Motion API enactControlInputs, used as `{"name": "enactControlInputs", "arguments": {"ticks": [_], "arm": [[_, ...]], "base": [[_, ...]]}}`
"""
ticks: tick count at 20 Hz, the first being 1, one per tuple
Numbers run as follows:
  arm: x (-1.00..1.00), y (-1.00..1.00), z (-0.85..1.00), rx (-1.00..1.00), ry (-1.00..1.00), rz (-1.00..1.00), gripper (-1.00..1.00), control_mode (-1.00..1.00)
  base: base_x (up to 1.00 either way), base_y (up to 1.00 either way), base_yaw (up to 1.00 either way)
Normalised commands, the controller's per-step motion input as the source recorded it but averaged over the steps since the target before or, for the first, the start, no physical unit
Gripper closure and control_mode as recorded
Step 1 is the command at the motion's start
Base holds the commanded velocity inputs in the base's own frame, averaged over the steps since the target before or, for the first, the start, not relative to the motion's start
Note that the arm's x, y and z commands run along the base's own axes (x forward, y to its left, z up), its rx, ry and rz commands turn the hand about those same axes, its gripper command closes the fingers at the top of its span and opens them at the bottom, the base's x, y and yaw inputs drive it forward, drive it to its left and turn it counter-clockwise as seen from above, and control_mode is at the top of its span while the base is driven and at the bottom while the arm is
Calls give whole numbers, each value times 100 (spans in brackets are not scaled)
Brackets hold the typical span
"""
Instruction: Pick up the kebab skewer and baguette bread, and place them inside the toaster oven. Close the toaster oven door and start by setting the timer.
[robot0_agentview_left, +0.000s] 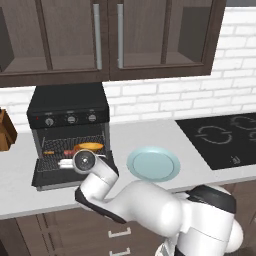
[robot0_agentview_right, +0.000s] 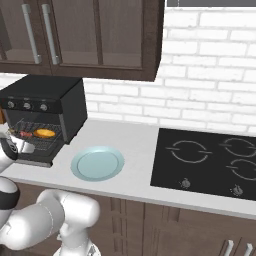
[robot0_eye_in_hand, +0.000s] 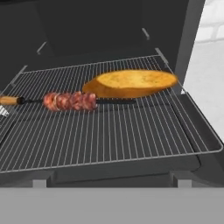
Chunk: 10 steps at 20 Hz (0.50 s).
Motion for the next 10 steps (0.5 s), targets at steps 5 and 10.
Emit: {"name": "enactControlInputs", "arguments": {"ticks": [5, 10], "arm": [[0, 3, -5, -9, -6, 1, -100, -100], [0, 12, -15, -9, -6, 4, -100, -100]], "base": [[0, 0, 0], [0, 0, 0]]}}
